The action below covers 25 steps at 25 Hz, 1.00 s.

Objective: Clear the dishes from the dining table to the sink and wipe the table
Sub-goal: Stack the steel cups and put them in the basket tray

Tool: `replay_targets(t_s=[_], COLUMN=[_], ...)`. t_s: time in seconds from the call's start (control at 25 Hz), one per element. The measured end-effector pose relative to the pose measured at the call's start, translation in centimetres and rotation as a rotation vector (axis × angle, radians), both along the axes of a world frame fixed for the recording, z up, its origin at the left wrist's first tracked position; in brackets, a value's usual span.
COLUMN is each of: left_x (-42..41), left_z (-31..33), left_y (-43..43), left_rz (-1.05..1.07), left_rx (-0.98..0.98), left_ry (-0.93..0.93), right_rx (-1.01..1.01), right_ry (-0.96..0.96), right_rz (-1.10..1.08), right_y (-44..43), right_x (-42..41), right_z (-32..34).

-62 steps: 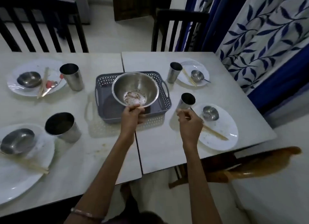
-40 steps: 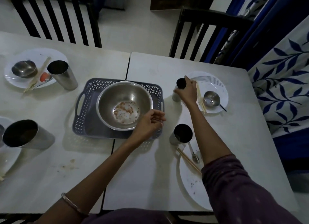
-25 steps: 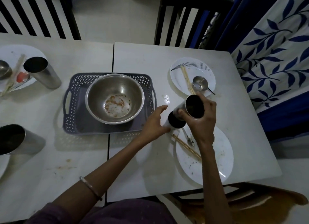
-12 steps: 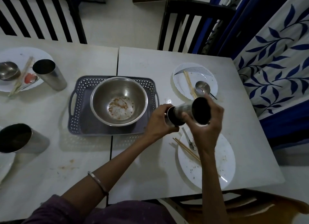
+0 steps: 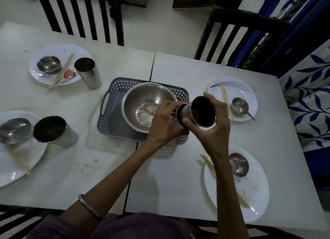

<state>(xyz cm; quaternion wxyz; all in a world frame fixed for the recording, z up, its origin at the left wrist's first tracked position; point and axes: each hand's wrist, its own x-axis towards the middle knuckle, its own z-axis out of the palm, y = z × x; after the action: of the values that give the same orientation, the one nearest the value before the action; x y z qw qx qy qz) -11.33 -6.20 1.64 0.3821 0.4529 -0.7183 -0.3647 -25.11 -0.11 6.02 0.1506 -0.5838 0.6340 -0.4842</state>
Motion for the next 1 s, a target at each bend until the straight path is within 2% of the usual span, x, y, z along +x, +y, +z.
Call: replay_targets(t_s=[0.12,0.44,0.76,0.92,1.0], left_x=[2.5,9.8,13.8,15.2,15.9], left_z=[1.0,0.7,-0.5,-1.0,-0.8], left_y=[-0.1,-0.4,-0.6,-0.3,-0.6], left_rz=[0.046,0.290,0.378,0.393,0.400], left_rx=[-0.065,-0.024,-0.004,0.005,0.027], left_ry=[-0.001,-0.006,-0.041,-0.047,-0.047], right_rx=[0.083,0.177,0.314,0.423,0.416], right_ry=[-0.025,-0.158,-0.210,-0.311,-0.332], right_rz=[0.087,0.365,0.465,0.541,0.554], right_y=[-1.5,-5.7,-7.6,-8.3,-8.7], right_x=[2.8,9.5,12.9,14.3,15.1], right_z=[-1.3,-2.2,-2.9,-3.7,-3.6])
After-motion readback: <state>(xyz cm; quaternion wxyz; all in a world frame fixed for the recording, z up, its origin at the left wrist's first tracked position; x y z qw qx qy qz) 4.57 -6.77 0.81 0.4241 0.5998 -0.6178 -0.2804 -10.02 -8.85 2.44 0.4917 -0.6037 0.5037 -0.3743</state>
